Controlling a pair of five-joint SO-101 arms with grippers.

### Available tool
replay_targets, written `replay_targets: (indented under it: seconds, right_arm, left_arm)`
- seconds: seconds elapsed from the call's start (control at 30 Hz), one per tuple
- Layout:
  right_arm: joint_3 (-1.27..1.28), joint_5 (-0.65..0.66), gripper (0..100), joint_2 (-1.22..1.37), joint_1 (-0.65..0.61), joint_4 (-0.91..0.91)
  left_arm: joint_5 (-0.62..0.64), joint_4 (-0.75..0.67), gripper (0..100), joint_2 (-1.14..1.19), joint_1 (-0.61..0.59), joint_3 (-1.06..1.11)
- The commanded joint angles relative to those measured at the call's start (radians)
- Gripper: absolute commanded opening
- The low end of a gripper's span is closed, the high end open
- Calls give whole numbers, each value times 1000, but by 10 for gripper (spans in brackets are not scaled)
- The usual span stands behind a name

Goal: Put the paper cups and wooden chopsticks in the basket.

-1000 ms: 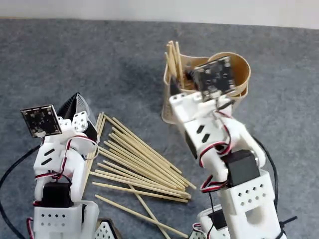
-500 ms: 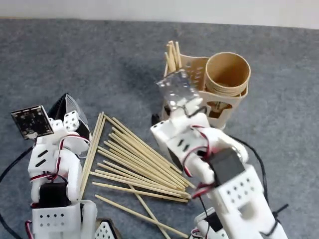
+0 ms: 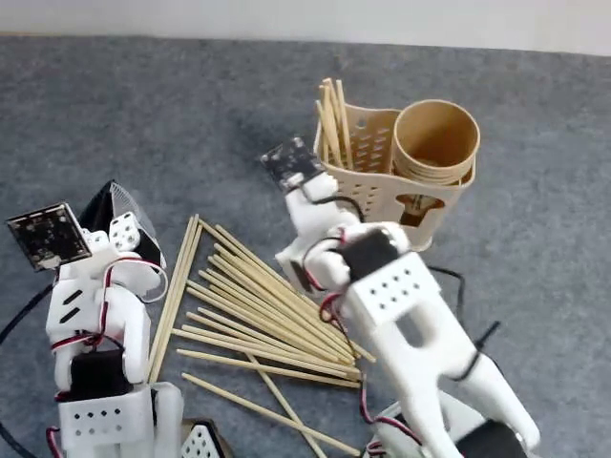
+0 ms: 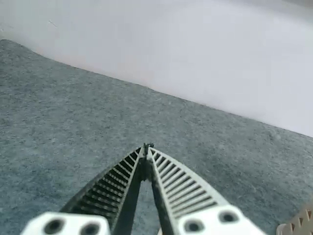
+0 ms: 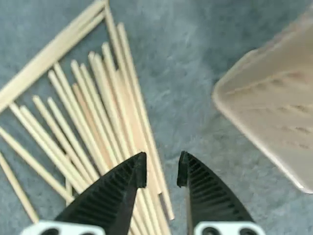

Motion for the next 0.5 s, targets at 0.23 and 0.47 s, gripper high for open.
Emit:
replay_targets:
  seconds: [0.23, 0.47]
  right_arm:
    - [-18, 14, 118, 274, -97, -108]
    - [-21, 95, 98, 387, -104, -140]
  left_arm:
    - [6, -18, 8, -10, -15, -18]
    - [6, -20, 8, -10, -15, -18]
